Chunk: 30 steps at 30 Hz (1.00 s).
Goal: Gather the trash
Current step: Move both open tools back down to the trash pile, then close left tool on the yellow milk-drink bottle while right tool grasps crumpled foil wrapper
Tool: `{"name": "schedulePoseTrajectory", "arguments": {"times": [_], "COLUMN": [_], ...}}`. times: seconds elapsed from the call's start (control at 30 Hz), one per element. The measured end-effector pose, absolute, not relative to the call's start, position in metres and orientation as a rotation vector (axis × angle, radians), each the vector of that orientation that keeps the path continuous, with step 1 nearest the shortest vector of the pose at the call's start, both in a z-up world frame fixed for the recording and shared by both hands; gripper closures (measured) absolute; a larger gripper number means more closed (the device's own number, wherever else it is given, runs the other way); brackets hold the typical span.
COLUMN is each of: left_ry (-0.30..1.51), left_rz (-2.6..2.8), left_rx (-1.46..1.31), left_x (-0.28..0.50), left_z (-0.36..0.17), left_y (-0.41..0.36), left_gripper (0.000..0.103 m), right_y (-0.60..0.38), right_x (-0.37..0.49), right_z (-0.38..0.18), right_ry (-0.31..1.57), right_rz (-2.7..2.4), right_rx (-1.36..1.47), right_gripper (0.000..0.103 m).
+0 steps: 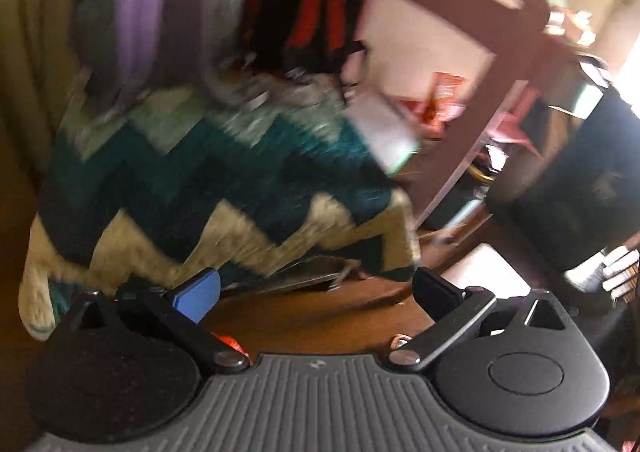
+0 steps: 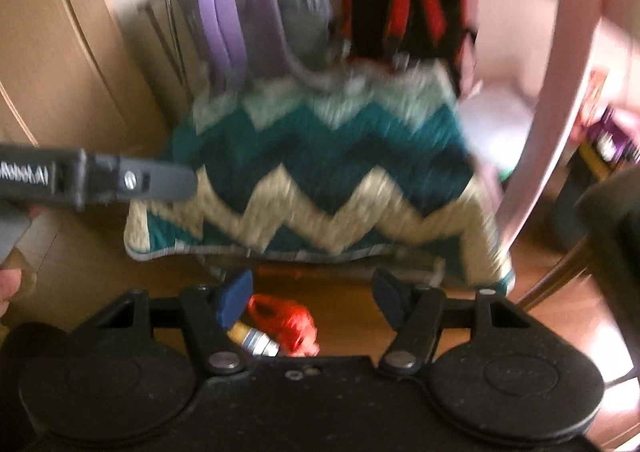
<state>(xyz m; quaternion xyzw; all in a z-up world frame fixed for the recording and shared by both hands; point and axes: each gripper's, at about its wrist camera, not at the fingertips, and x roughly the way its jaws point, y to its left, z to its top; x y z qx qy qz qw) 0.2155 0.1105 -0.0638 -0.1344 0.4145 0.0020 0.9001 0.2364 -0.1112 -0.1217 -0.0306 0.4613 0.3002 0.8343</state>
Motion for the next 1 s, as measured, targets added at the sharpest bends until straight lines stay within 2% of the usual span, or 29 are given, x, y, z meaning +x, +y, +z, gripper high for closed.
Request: {"name": "schedulePoseTrajectory", "arguments": {"times": [0.33,0.5,0.77,1.0], "left_ry": [1.054,1.196,1.374,1.467], "left_rz": [0.294,0.411,0.628,0.697], "left_rx": [-0.427,-0.524,-0.766,-0.875], "left_x": [0.239,0.249,0.245,0.245], "left_z": [-0.220,-0.297,-0.416,-0.489], "left_y": [0.173,0.201,0.240,0.255], "left_gripper": [0.000,0.000,0.000,0.000], "right_y": [-0.060,-0.036,-0.023,-0.023], "right_x": [0.258,0.262,0.272,0.275], "right_z": [-0.278,-0.347,-0.442,-0.513], "right_ry": [1.306,1.423,1.597,1.771], "right_rz": [0.604,0.610,0.552,0.515], "right_rx": [0.027,-0.041,-0.130,-0.146], "right_gripper": [0.037,0.037,0.037,0.037]}}
